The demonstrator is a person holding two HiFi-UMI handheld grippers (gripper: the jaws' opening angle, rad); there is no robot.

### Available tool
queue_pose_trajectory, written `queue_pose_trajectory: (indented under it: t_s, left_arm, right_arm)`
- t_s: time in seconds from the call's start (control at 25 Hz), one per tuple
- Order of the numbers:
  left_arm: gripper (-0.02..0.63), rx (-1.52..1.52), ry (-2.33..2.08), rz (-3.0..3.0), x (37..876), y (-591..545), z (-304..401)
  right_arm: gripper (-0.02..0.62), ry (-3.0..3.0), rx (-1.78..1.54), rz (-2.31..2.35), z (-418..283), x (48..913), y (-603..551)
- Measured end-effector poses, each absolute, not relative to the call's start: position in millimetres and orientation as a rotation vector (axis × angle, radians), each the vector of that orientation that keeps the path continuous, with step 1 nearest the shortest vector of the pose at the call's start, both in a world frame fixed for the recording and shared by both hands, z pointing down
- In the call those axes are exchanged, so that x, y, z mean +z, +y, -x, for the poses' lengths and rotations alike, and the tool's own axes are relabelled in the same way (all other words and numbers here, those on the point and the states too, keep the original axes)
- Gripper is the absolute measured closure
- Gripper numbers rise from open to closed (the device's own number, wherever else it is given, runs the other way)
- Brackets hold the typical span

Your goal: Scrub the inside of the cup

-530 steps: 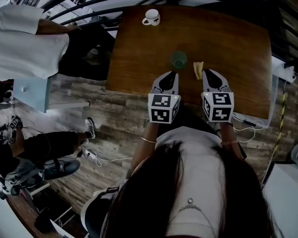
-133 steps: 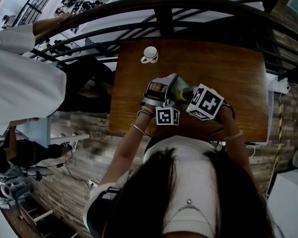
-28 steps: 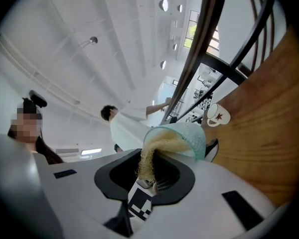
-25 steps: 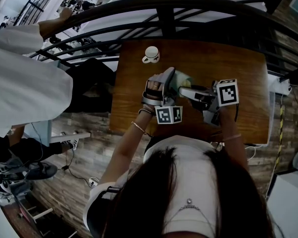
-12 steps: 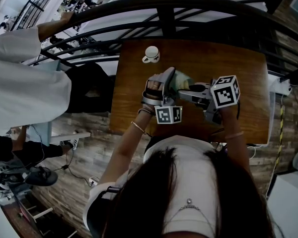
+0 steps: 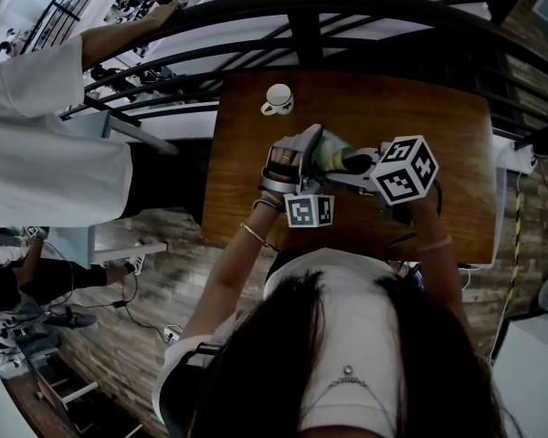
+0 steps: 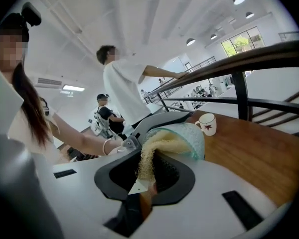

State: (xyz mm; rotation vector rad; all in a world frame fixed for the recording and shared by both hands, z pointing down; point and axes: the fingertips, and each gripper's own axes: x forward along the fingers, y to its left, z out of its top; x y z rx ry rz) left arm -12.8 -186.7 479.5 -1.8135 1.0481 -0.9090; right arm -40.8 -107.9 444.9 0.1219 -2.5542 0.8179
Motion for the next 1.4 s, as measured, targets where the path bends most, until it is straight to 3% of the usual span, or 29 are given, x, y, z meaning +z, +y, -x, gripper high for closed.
queue_pose_trajectory:
  t_s: [1.4]
  left_arm:
    - [0.260, -1.117, 0.762, 1.799, 523.3, -178.9, 3.8]
  right_arm:
    - [0.515, -2.023, 0.027, -0.052, 27.6, 505.2, -91.5]
